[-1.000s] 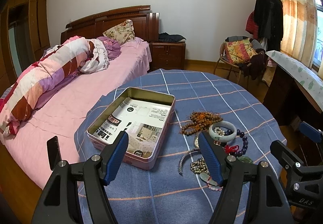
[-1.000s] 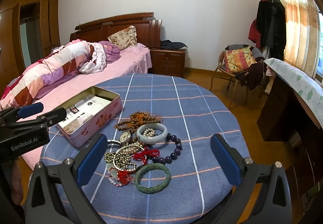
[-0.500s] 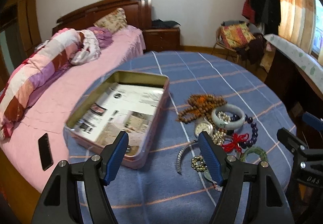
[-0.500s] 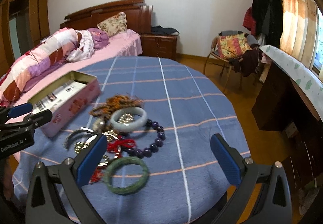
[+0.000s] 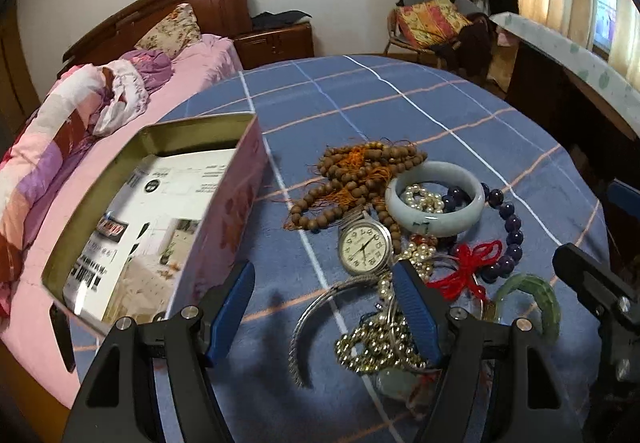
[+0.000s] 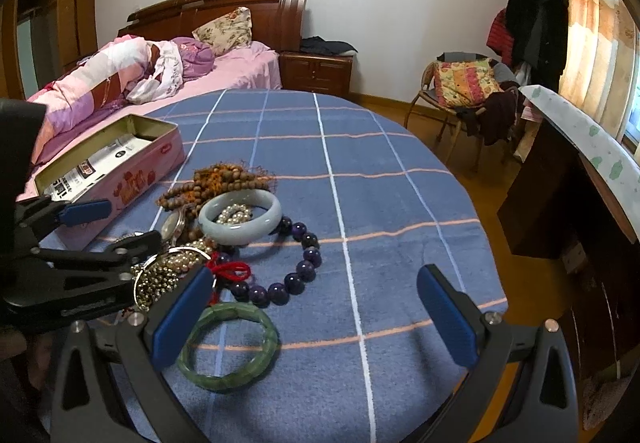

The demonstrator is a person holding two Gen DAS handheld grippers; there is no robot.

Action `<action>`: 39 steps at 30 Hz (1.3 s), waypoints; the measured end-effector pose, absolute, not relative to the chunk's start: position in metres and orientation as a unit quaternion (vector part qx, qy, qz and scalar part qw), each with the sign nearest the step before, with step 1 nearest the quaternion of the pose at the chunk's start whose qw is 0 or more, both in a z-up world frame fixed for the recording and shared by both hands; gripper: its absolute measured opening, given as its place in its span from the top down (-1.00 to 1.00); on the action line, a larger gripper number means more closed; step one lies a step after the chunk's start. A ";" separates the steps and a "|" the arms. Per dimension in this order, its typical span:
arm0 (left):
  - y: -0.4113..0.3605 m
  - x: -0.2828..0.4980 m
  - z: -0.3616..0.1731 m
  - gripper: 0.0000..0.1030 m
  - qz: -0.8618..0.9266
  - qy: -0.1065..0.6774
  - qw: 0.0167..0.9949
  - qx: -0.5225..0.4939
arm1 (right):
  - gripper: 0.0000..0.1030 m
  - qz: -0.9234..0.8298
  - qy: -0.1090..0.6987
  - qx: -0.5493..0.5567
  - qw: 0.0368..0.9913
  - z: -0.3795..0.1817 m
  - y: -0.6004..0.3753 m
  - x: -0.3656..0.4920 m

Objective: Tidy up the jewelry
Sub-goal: 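Lower the left tool onto the silver wristwatch band and close it, then lift the watch with the left tool while the right tool grasps the pale jade bangle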

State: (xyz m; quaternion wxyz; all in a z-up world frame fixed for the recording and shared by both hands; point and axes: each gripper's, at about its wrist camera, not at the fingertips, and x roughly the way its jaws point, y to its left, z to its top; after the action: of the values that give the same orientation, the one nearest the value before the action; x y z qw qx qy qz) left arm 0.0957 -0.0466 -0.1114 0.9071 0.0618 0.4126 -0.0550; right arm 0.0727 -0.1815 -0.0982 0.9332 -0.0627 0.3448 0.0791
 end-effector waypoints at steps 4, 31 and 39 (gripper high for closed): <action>-0.046 0.099 -0.114 -0.39 -0.061 0.413 0.907 0.056 | -1.00 0.080 0.345 -0.065 0.933 -0.100 -0.180 0.073; -0.032 0.101 -0.128 0.93 -0.091 0.443 0.891 0.049 | -1.00 0.092 0.354 -0.074 0.928 -0.109 -0.167 0.071; -0.022 0.089 -0.091 0.95 -0.083 0.383 0.920 0.018 | -1.00 0.110 0.340 -0.044 0.933 -0.095 -0.179 0.089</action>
State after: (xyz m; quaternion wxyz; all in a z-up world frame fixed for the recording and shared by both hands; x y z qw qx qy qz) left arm 0.0887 -0.0222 -0.0912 0.9200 0.0180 0.3828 -0.0826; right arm 0.0886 -0.1787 -0.0947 0.9330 -0.0438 0.3399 0.1096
